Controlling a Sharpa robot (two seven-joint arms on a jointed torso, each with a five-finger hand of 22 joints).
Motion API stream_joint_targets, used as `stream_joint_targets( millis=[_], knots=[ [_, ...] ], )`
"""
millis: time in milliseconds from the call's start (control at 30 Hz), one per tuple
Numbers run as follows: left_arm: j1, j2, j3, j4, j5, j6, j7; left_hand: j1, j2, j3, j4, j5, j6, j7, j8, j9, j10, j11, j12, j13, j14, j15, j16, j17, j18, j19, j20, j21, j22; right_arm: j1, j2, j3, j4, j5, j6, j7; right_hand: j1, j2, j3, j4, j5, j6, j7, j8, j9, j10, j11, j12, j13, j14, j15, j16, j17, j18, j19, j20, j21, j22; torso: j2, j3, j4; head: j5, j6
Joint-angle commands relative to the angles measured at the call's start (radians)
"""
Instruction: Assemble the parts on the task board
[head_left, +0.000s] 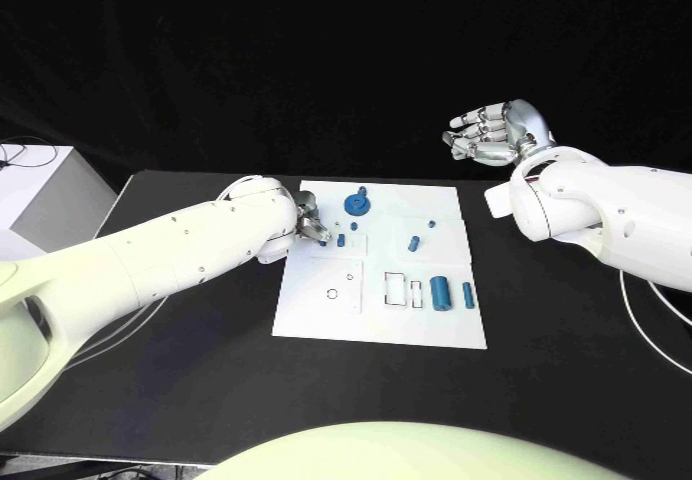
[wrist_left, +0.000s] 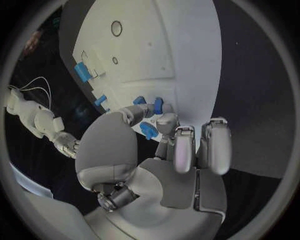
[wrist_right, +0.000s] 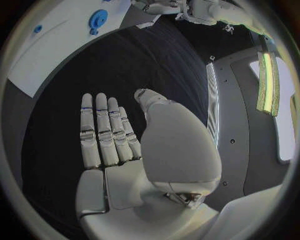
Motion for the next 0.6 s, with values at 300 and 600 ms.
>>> stream_joint_targets(
  millis=[300, 600],
  knots=[
    [-0.010, 0.005, -0.006, 0.003, 0.033, 0.034, 0.002, -0.029, -0.003, 0.021, -0.032, -0.008, 0.023, -0.022, -0.009, -0.005, 0.005, -0.002, 0.004, 0.002, 0.104, -0.011, 0.003, 0.264, -0.006, 0.007, -0.004, 0.002, 0.069, 0.000, 0.000, 0.000, 0.001, -0.004, 0.012, 0.009, -0.011, 0.000, 0.002, -0.001, 0.004, -0.002, 0.012, -0.005, -0.001, -0.005, -0.001, -0.006, 0.000, 0.000, 0.006, -0.005, -0.002, 0.014, -0.008, -0.001, 0.001, -0.002, 0.000, -0.0004, 0.0007, -0.001, 0.002],
    [-0.010, 0.006, -0.006, -0.003, 0.034, 0.018, 0.003, -0.055, -0.005, -0.094, 0.026, -0.017, 0.036, -0.021, -0.018, -0.014, -0.003, -0.001, 0.000, -0.002, 0.104, -0.011, 0.003, 0.264, -0.006, 0.006, -0.005, -0.001, 0.065, 0.000, -0.001, 0.000, 0.002, -0.004, 0.012, 0.010, -0.011, 0.000, 0.002, -0.001, 0.004, -0.002, 0.012, -0.005, -0.001, -0.005, -0.001, -0.006, 0.000, 0.000, 0.006, -0.005, -0.002, 0.014, -0.008, -0.001, 0.001, -0.002, 0.001, -0.0005, 0.0002, -0.003, 0.002]
  ],
)
